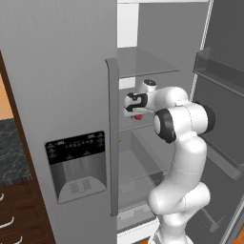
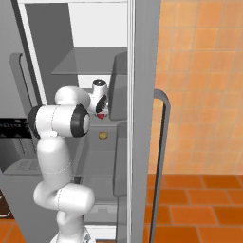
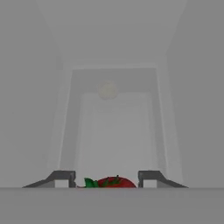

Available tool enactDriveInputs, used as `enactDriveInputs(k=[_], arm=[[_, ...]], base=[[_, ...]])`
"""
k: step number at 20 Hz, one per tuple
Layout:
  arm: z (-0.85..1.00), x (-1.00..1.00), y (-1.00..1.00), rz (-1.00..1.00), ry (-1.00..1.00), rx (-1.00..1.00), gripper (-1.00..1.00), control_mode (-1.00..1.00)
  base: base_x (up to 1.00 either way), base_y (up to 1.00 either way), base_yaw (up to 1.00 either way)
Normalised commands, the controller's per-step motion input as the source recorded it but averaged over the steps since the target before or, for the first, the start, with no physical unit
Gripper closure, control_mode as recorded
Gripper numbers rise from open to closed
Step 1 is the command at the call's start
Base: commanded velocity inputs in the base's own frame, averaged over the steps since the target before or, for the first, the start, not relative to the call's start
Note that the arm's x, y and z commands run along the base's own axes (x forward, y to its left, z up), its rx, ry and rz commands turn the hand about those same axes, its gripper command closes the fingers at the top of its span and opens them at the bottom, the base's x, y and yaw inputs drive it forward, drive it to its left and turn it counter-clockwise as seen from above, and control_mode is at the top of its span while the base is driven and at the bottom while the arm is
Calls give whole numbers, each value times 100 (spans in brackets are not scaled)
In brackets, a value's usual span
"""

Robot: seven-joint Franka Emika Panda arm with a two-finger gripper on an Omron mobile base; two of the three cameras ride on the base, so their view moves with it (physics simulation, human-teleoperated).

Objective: Take the strawberry from the fridge and place it on top of the pancake, located on the dining counter.

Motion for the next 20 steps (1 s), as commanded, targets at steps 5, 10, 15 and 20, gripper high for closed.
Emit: enactDriveInputs(k=[5,10,15,20], arm=[[-8,-18,0,0,-4,0,100,-100],[5,-73,0,-2,-28,7,100,-100],[46,-86,0,-10,-15,2,100,-100],[89,-82,0,-6,0,0,100,-100]], base=[[0,0,0],[0,0,0],[0,0,0],[0,0,0]])
